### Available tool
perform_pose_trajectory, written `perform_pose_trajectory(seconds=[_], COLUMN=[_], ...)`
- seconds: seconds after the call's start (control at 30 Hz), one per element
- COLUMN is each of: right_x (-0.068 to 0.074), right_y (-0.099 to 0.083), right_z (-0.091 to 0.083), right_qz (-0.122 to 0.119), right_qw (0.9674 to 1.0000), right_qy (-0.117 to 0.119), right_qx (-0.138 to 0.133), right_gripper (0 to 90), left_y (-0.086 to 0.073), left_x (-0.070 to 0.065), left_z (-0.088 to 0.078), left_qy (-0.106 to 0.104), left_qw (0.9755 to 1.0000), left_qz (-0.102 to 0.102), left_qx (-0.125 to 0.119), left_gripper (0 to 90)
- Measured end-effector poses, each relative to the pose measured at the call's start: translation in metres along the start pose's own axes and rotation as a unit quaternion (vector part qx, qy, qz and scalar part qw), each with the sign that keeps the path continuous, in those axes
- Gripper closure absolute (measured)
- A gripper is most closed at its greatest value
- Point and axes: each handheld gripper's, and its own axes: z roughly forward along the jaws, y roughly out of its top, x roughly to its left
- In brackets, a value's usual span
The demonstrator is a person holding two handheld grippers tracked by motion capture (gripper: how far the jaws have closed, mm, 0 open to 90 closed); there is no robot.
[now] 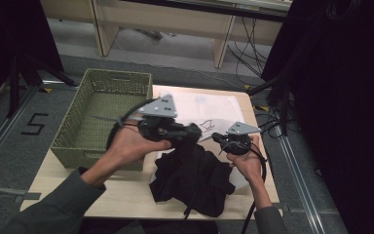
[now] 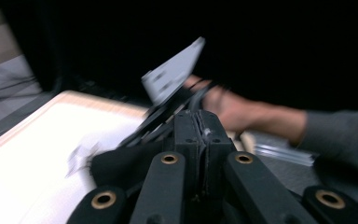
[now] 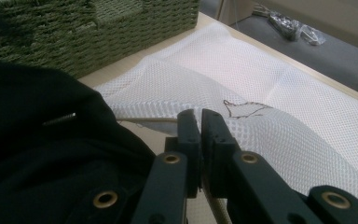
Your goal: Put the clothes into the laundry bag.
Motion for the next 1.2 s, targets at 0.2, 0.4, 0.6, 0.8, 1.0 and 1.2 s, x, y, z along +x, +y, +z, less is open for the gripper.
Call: perform_pose_trajectory(seconds=[0.2, 0.4, 0.6, 0.8, 1.0, 1.2], right_x=[-0.003, -0.003, -0.005, -0.004, -0.004, -0.005], right_y=[-0.003, -0.004, -0.004, -0.004, -0.004, -0.004], right_z=[-0.003, -0.003, -0.002, -0.003, -0.004, -0.003], right_qz=[0.012, 0.031, 0.023, 0.029, 0.032, 0.025], right_qw=[0.9999, 0.9995, 0.9996, 0.9994, 0.9994, 0.9995], right_qy=[0.005, 0.008, 0.010, 0.012, 0.013, 0.011], right_qx=[-0.002, -0.008, -0.011, -0.011, -0.008, -0.017], right_gripper=[87.4, 87.4, 87.4, 87.4, 87.4, 87.4], left_y=[-0.005, -0.034, -0.076, -0.103, -0.111, -0.100], left_x=[-0.011, -0.003, 0.013, 0.018, 0.011, 0.009], left_z=[0.035, 0.069, 0.108, 0.148, 0.167, 0.152], left_qy=[-0.032, -0.049, -0.026, -0.018, -0.034, -0.042], left_qw=[0.9993, 0.9966, 0.9924, 0.9876, 0.9851, 0.9870], left_qz=[-0.019, -0.062, -0.094, -0.106, -0.112, -0.100], left_qx=[0.005, 0.023, 0.075, 0.114, 0.126, 0.118], left_gripper=[87.3, 87.2, 87.0, 86.6, 84.5, 76.2])
